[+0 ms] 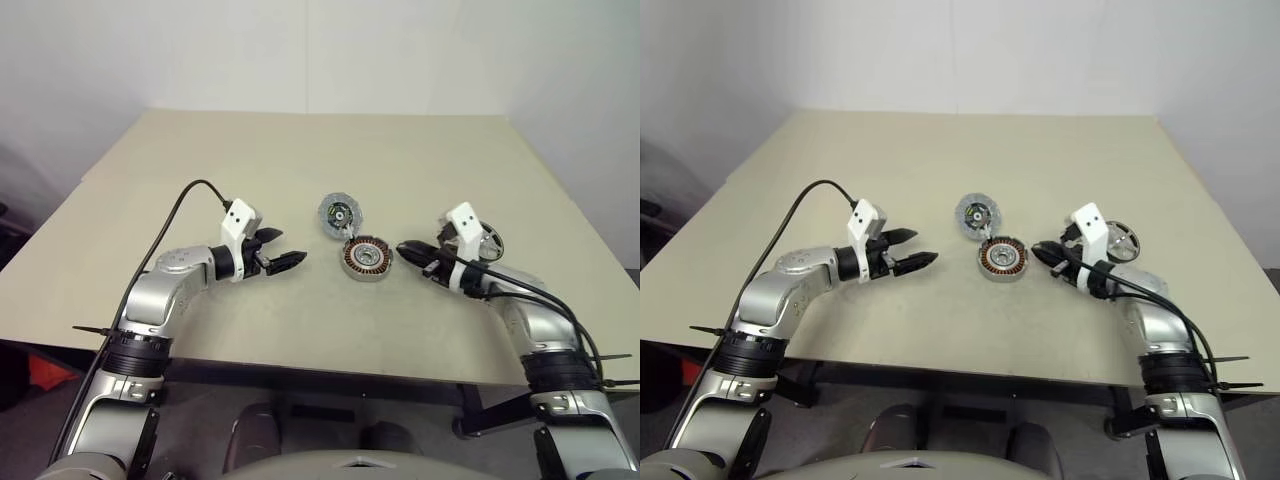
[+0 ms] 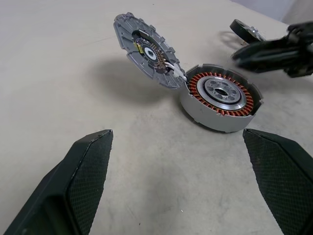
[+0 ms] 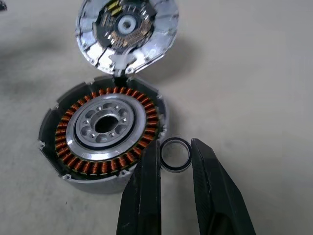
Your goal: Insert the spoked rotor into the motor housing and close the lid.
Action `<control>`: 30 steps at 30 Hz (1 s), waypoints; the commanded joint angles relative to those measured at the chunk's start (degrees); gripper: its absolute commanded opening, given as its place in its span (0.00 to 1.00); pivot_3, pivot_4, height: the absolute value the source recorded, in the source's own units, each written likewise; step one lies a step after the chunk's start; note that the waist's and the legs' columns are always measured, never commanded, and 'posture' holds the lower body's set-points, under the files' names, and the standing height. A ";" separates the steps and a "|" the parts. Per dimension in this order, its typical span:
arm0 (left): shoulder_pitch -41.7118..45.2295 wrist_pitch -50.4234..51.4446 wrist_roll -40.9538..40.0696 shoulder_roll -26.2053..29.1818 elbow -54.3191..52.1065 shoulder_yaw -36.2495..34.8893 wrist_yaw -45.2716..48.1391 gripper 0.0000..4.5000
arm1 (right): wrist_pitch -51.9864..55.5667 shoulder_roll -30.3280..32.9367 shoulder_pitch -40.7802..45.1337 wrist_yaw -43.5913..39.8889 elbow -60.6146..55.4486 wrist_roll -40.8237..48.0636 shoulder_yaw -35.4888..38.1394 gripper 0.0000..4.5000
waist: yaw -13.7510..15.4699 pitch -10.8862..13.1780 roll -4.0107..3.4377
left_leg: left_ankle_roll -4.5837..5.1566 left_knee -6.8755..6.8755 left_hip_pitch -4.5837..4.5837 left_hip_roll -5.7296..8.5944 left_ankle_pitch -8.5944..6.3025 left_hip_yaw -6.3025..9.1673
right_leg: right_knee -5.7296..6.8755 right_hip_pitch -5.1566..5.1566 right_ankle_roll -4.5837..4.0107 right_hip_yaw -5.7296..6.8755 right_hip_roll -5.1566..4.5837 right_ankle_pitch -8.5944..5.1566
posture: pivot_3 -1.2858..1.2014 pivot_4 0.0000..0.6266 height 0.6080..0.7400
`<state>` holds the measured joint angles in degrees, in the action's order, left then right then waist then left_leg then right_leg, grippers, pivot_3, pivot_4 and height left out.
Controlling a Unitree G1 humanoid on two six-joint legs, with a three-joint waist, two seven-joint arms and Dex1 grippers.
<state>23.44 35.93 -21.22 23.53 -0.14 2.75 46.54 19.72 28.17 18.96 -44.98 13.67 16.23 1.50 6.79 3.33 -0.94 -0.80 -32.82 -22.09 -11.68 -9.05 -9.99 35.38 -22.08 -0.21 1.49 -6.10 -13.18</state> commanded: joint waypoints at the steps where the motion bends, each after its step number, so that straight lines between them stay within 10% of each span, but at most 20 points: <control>1: 0.18 -1.19 -0.50 0.69 -1.88 -1.29 -0.44 1.00 | -1.25 -1.77 2.49 -0.46 -0.51 -0.49 -1.48 0.12 | -0.46 0.00 0.00 | 0.00 0.00 0.01 0.00 0.00 0.00 | 0.01 0.00 0.00 -0.01 0.00 0.00 | 0.52 0.00 1.00; 30: -0.59 -1.78 -0.43 1.05 -1.92 -1.02 -1.19 1.00 | 3.95 -6.18 2.47 0.72 -6.81 -1.96 -6.61 0.12 | -1.29 0.01 0.02 | -0.07 -0.01 0.01 -0.03 0.03 0.01 | 0.06 -0.02 0.00 -0.02 0.03 0.00 | 0.52 0.00 1.00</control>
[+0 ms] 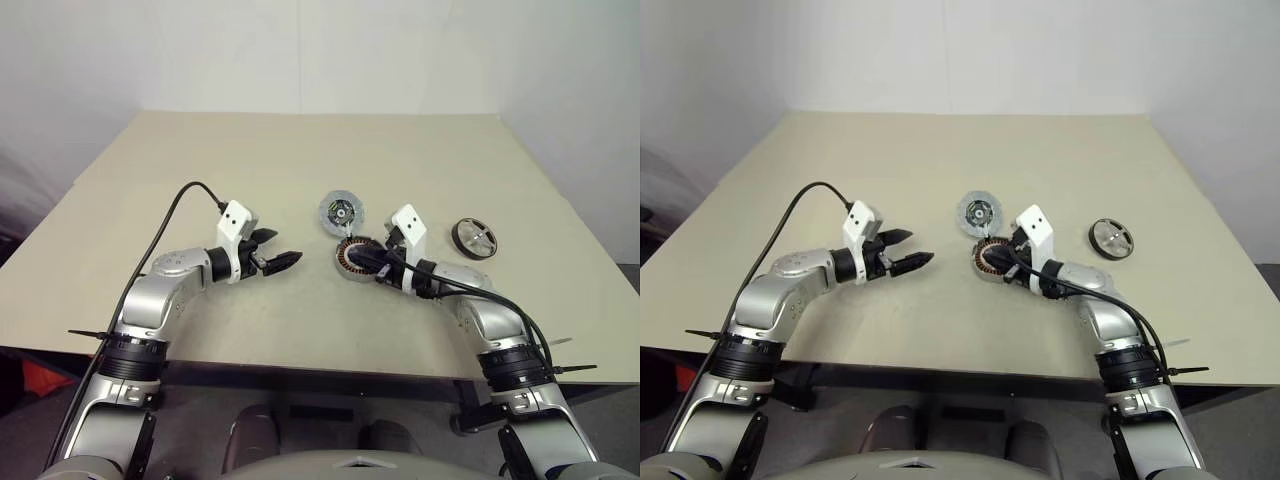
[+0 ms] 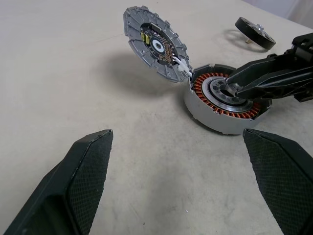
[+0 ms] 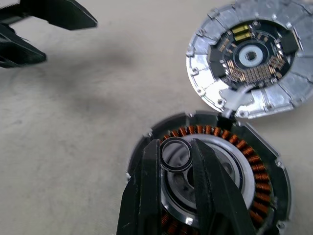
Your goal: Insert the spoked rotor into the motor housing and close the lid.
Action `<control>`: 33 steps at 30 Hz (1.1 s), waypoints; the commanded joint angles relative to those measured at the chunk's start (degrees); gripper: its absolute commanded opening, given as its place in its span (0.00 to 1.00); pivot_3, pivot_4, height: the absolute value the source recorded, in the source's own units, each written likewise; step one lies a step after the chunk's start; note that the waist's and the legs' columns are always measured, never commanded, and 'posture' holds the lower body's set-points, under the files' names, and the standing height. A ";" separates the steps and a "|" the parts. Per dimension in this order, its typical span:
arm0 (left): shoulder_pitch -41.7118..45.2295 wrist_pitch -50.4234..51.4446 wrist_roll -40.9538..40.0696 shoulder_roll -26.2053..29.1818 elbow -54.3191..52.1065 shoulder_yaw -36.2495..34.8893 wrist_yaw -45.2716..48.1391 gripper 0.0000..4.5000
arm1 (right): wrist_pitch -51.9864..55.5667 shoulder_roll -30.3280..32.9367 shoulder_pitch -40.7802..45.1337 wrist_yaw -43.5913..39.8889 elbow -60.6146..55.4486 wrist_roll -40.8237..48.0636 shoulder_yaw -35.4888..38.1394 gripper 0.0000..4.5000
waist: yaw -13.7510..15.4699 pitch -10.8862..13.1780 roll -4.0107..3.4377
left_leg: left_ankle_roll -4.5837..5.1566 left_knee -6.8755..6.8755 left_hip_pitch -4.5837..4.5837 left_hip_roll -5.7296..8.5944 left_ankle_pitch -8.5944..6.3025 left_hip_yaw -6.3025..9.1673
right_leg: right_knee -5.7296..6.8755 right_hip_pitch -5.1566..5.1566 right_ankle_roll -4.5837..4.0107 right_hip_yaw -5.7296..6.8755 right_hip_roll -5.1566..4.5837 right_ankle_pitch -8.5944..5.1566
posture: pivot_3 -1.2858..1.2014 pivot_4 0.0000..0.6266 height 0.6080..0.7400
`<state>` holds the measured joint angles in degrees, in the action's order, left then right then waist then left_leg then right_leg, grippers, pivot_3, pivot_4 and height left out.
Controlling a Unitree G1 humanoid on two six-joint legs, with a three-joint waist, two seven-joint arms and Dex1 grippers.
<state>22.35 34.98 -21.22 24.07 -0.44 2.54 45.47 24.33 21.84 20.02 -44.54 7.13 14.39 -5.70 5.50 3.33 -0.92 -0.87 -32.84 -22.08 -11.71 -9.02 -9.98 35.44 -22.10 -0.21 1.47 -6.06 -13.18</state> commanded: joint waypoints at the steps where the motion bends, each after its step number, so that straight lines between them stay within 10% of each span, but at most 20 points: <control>1: 0.43 -0.78 -0.46 0.60 -1.71 -0.87 -0.13 1.00 | -0.69 0.26 1.39 0.18 -0.25 -0.12 0.62 0.12 | 0.00 0.00 0.00 | 0.00 0.00 0.00 0.00 0.00 0.00 | 0.00 0.00 0.00 0.00 0.00 0.00 | 0.52 0.00 1.00; 33: -1.35 -0.51 -0.94 0.36 -3.35 -1.04 -1.42 1.00 | -1.10 1.27 2.46 -0.05 1.93 -0.91 1.17 0.12 | 0.00 0.00 0.00 | -0.01 0.01 0.00 0.00 0.01 0.00 | 0.00 -0.01 0.00 0.00 0.00 0.00 | 0.52 0.00 1.00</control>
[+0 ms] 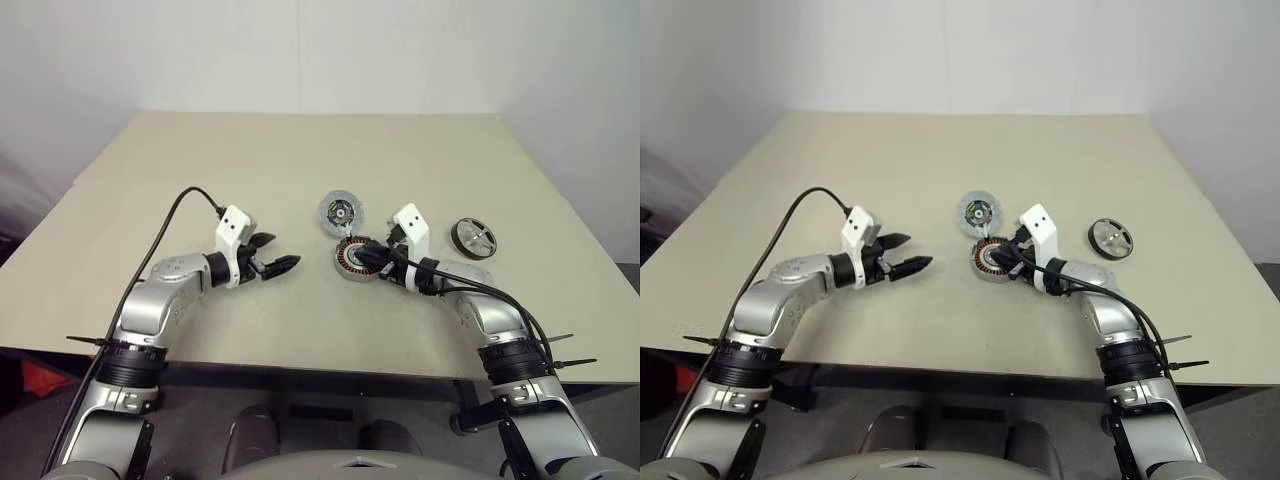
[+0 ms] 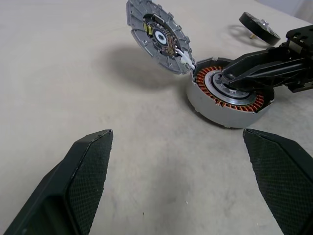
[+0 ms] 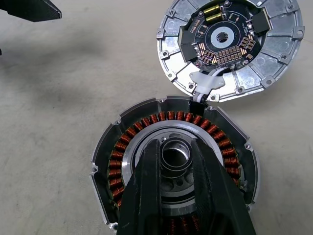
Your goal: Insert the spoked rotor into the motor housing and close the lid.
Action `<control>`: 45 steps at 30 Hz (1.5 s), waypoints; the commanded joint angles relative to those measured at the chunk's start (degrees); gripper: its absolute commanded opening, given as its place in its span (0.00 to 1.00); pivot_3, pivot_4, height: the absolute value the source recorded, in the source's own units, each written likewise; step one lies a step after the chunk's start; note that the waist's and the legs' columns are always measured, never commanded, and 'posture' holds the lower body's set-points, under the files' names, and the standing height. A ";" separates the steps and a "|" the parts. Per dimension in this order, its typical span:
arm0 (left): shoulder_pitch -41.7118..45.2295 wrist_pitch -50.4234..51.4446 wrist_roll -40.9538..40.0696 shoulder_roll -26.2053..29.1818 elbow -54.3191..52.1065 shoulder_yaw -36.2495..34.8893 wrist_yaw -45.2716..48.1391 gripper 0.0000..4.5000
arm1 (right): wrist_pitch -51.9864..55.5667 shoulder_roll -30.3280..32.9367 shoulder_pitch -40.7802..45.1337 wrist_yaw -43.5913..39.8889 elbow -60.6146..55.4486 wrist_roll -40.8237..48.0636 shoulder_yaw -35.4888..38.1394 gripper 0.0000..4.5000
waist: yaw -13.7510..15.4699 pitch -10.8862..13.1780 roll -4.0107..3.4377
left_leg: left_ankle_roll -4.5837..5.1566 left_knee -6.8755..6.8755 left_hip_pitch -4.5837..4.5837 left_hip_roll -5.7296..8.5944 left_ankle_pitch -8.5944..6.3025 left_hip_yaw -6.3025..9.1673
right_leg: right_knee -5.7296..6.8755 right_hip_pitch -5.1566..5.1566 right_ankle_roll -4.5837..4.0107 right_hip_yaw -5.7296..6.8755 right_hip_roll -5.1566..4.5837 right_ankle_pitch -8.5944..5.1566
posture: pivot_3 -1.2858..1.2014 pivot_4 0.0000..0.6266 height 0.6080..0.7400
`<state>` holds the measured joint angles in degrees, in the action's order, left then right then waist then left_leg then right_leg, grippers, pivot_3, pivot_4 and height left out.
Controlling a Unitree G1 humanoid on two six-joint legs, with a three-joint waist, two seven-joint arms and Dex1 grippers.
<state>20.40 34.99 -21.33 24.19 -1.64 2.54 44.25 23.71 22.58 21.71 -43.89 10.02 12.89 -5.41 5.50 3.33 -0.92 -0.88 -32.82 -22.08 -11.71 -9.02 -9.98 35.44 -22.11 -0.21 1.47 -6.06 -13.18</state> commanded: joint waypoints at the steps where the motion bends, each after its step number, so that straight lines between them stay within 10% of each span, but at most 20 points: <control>1: 0.64 -0.60 -0.80 0.29 -2.05 -1.08 -0.20 1.00 | -0.33 0.57 0.65 -0.89 -1.23 0.72 0.85 0.12 | 0.00 0.00 0.00 | 0.00 0.00 0.00 0.00 0.00 0.00 | 0.00 0.00 0.00 0.00 0.00 0.00 | 0.52 0.00 1.00; 3: 0.76 -0.74 -0.75 0.39 -1.80 -1.20 -0.20 1.00 | -0.38 0.71 0.33 -1.42 -1.89 0.79 0.61 0.12 | -0.01 0.00 0.00 | 0.00 0.00 0.00 0.00 0.00 0.00 | 0.00 0.00 0.00 0.00 0.00 0.00 | 0.52 0.00 1.00; 6: 0.89 -0.86 -0.69 0.50 -1.56 -1.32 -0.18 1.00 | -1.25 0.85 0.01 -1.41 -2.44 0.13 0.32 0.40 | 0.00 0.00 0.00 | 0.00 0.00 0.00 0.00 0.00 0.00 | 0.00 0.00 0.00 0.00 0.00 0.00 | 0.52 0.00 1.00; 21: 0.54 -0.78 -0.55 0.21 -1.73 -0.87 -0.32 1.00 | -3.83 -1.55 2.49 0.56 -2.21 1.32 2.71 0.40 | -0.02 0.00 0.00 | 0.00 0.00 0.00 -0.01 0.00 0.00 | 0.00 -0.01 0.00 0.00 0.00 0.00 | 0.52 0.00 1.00; 28: 0.51 -0.90 -0.46 0.43 -1.61 -0.93 -0.25 1.00 | -4.65 -1.74 1.92 -0.09 -1.24 1.71 2.58 0.01 | 0.01 0.00 0.00 | 0.00 0.00 -0.01 0.00 0.00 0.00 | 0.00 -0.01 0.00 0.00 0.00 0.00 | 0.52 0.00 1.00; 45: 0.75 -1.05 -0.27 0.92 -1.20 -1.22 -0.43 1.00 | -6.71 -1.90 2.71 2.09 4.78 -2.01 1.25 0.01 | -0.03 0.00 0.00 | -0.01 0.00 0.00 0.00 0.00 0.00 | 0.00 0.00 0.00 0.00 0.00 0.00 | 0.52 0.00 1.00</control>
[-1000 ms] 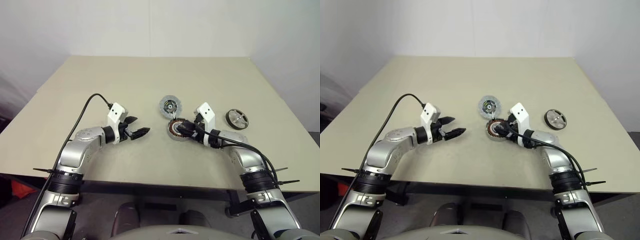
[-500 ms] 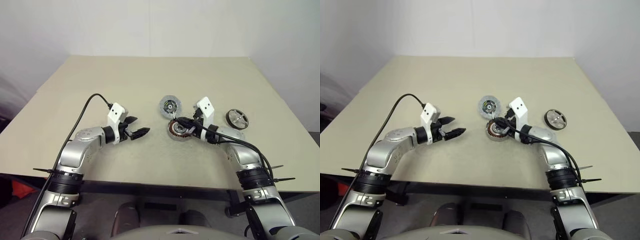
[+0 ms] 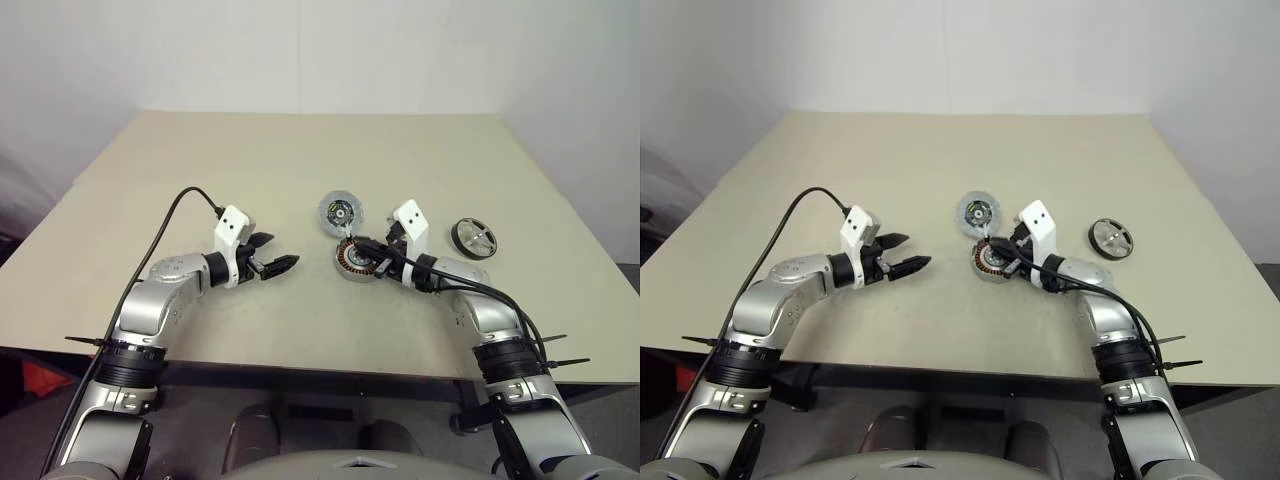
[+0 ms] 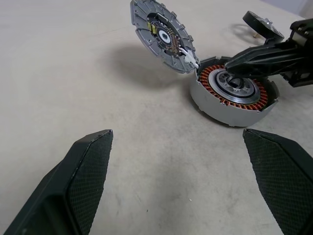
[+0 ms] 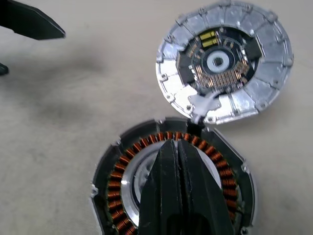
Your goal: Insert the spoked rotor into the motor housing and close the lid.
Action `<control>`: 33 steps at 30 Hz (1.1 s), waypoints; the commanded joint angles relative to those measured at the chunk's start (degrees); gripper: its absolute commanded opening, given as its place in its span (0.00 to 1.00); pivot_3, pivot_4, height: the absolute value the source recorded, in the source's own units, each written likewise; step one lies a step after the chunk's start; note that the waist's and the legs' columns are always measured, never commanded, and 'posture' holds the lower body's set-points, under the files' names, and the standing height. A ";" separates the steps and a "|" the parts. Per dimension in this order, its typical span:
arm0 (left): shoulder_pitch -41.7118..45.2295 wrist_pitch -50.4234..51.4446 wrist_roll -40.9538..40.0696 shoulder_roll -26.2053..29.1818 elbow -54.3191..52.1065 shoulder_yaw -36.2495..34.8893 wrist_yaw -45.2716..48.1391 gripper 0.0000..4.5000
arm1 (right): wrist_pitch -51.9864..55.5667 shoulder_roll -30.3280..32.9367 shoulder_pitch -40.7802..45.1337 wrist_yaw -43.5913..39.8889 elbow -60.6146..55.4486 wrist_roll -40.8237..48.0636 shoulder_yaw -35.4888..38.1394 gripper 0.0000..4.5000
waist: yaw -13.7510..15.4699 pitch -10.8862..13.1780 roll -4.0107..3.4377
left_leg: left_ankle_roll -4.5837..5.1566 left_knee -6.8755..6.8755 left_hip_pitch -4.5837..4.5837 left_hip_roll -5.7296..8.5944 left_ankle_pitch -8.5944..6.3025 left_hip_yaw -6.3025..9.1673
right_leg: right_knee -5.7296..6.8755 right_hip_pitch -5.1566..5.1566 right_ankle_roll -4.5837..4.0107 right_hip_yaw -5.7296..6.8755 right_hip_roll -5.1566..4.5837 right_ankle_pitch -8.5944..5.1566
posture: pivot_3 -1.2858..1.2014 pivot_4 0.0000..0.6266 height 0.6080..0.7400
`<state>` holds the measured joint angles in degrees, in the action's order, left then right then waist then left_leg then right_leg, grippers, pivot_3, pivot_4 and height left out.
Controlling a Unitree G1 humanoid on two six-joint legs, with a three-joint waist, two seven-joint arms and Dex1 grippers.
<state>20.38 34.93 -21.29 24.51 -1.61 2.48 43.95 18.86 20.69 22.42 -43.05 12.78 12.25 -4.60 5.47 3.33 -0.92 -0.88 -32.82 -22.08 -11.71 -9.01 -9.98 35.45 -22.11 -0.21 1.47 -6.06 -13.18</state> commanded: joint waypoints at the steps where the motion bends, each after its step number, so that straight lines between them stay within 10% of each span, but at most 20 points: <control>1: 0.80 -1.01 -0.28 0.64 -1.19 -1.15 -0.16 1.00 | -2.46 -0.12 2.50 1.75 3.34 -1.81 0.45 0.01 | -0.04 -0.01 0.01 | -0.01 0.00 0.01 0.00 0.01 0.00 | 0.00 0.01 0.00 0.00 0.00 0.00 | 0.52 0.00 1.00; 18: 1.26 -1.38 -0.14 0.74 -0.29 -1.11 -0.56 1.00 | -4.86 -1.26 5.01 4.32 2.80 1.61 5.49 0.01 | -0.02 -0.01 0.01 | -0.03 0.00 -0.01 0.00 0.02 0.00 | 0.03 -0.01 0.00 0.00 0.00 0.00 | 0.52 0.00 1.00; 33: 1.52 -1.91 -0.10 -0.17 0.74 -0.55 -0.60 1.00 | -10.81 13.17 7.07 15.65 14.91 -4.04 16.17 0.01 | -0.13 0.00 0.01 | -0.04 0.01 -0.02 0.03 0.02 -0.03 | 0.01 -0.06 0.00 0.00 0.04 0.00 | 0.52 0.00 1.00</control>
<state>20.65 34.12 -21.26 24.25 -0.20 2.42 43.29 10.90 32.73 29.02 -28.39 27.80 9.23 10.56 5.34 3.33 -0.90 -0.92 -32.82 -22.10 -11.68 -8.99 -10.01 35.46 -22.17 -0.21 1.47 -5.99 -13.18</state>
